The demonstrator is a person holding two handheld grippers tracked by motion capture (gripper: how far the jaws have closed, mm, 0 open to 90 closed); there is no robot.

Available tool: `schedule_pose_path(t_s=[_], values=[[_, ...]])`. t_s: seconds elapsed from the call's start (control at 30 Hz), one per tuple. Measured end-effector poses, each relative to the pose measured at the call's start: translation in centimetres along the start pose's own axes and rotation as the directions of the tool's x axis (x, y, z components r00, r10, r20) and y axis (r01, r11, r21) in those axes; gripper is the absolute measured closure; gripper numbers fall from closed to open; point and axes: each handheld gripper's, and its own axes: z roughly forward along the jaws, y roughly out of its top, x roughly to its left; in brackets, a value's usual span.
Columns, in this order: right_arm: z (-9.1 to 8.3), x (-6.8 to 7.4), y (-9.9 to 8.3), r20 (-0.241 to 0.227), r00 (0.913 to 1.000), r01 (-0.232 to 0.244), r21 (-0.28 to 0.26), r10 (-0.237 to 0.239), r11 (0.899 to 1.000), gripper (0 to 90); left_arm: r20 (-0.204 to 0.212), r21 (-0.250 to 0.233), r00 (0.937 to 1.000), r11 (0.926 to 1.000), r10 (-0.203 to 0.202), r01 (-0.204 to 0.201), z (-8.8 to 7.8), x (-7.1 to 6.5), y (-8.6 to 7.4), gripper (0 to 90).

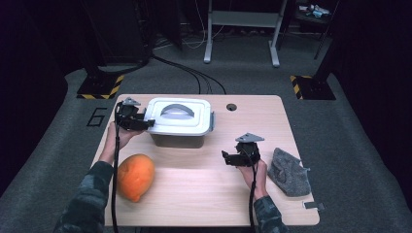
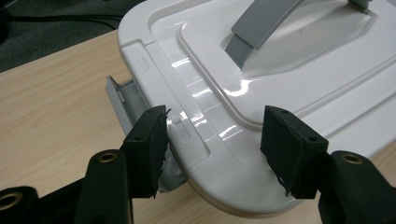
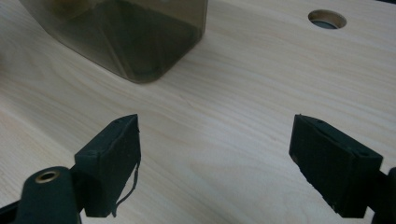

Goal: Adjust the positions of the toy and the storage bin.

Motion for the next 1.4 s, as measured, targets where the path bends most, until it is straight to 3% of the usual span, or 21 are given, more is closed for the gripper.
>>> schedule_pose_path(t_s=[0.2, 0.43, 0.8, 1.07, 1.33, 1.4], values=[[0.4, 0.0, 1.7, -0.016, 0.9998, -0.009, -0.02, 0.008, 1.0, 22.6, 0.007, 0.001, 0.9998, 0.9999, 0.017, -0.017, 0.1, -0.3, 0.2, 41.6], [0.9, 0.0, 3.7, -0.031, 0.9991, -0.03, -0.043, 0.029, 0.999, 36.3, 0.014, 0.004, 0.9993, 0.9994, 0.036, -0.036, 0.4, -0.5, 0.4, 41.8], [1.8, -0.7, 6.4, -0.064, 0.9943, -0.091, -0.087, 0.085, 0.992, 50.9, 0.016, -0.006, 0.9998, 0.9999, 0.01, -0.01, 0.6, -0.3, 0.5, 41.5], [3.2, -1.2, 7.7, -0.081, 0.9883, -0.134, -0.063, 0.129, 0.989, 57.8, 0.018, 0.003, 0.9998, 1.0, -0.006, 0.006, 0.7, -0.3, 0.7, 41.2], [4.4, -1.4, 8.7, -0.08, 0.9865, -0.146, -0.039, 0.143, 0.988, 64.4, 0.002, 0.015, 1.0, 0.9999, 0.008, -0.008, 0.7, -0.4, 0.8, 39.1], [4.9, -1.4, 8.9, -0.075, 0.9887, -0.132, -0.028, 0.13, 0.991, 64.8, -0.003, 0.011, 1.0, 0.9999, -0.005, 0.005, 0.7, -0.4, 0.8, 36.3]])
